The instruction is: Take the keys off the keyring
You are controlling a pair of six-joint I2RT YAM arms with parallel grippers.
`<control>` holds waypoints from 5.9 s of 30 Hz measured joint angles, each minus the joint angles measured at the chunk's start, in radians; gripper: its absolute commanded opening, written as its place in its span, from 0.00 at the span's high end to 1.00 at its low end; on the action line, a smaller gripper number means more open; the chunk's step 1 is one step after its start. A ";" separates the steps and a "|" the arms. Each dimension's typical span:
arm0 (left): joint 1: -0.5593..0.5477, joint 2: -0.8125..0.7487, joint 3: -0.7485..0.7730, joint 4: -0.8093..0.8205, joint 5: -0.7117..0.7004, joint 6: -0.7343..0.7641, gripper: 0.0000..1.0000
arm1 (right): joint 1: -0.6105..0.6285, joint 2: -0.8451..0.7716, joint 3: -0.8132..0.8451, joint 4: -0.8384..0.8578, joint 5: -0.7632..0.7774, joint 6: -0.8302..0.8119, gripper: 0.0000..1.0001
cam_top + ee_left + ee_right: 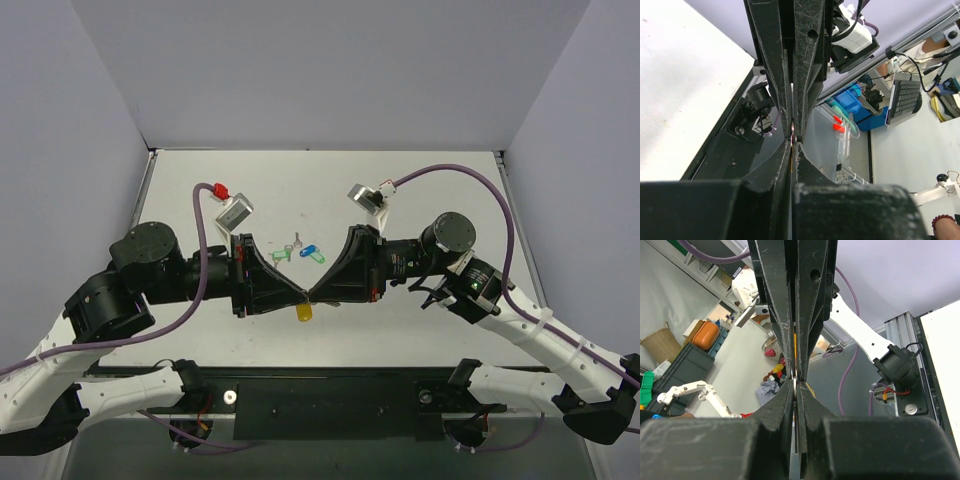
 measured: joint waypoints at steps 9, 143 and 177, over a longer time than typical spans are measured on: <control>0.000 -0.005 -0.005 0.003 0.013 -0.001 1.00 | 0.007 0.002 0.002 -0.005 -0.008 -0.007 0.77; -0.002 -0.182 -0.273 0.321 -0.386 -0.192 1.00 | 0.007 0.036 -0.045 0.150 0.262 0.066 1.00; 0.000 -0.185 -0.048 0.053 -0.424 -0.026 0.46 | 0.032 0.088 -0.037 0.083 0.199 0.056 1.00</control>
